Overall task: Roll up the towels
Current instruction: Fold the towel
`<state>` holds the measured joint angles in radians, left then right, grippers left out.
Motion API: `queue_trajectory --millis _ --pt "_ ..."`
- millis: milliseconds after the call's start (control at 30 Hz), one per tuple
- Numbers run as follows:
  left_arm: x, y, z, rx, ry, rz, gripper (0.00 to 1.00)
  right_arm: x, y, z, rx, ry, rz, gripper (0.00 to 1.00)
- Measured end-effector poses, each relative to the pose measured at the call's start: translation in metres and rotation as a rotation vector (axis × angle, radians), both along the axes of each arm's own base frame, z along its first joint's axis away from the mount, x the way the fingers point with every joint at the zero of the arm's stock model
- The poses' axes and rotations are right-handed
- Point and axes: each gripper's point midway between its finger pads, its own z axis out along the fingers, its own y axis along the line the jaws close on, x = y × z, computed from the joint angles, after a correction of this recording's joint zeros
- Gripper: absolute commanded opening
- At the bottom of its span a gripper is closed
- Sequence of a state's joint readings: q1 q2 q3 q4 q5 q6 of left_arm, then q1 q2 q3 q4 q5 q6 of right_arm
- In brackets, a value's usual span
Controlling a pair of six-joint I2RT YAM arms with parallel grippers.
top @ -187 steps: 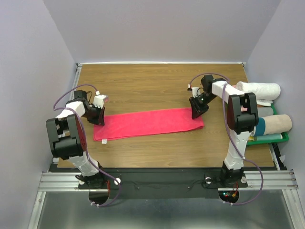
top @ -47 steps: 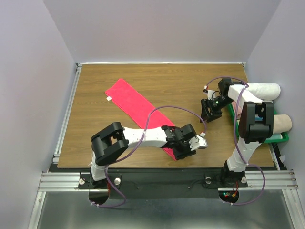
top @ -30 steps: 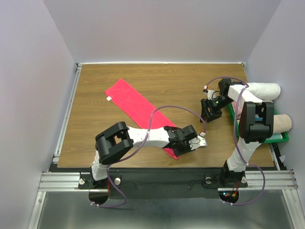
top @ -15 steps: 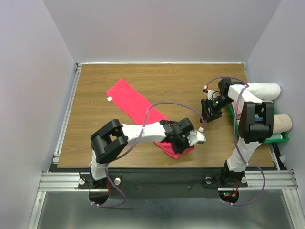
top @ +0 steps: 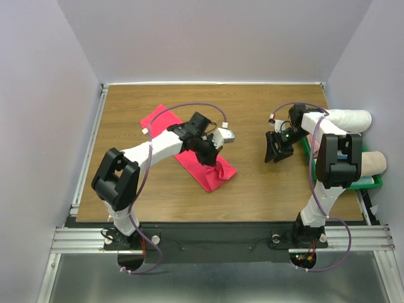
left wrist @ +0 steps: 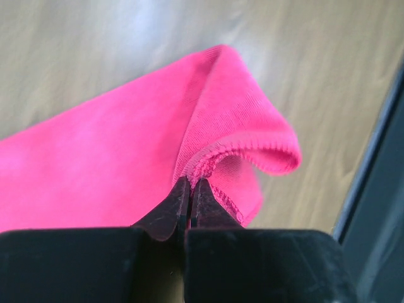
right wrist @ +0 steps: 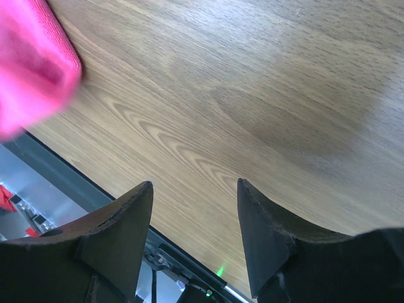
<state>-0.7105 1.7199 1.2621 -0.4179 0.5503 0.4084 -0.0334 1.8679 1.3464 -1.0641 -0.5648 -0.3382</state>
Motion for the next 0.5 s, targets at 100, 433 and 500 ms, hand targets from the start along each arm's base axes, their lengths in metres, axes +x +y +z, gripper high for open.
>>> queue_trajectory --millis 100,433,500 --pt "0.024 0.025 -0.004 0.0 0.005 0.053 0.0 0.0 0.0 -0.002 0.001 0.009 0.0 0.61" --pt "0.056 0.074 -0.049 0.033 0.145 0.177 0.0 -0.001 0.0 -0.005 0.002 0.019 0.0 0.59" --pt "0.059 0.079 -0.053 0.029 0.169 0.197 0.0 -0.001 0.0 -0.005 0.002 0.019 0.001 0.59"
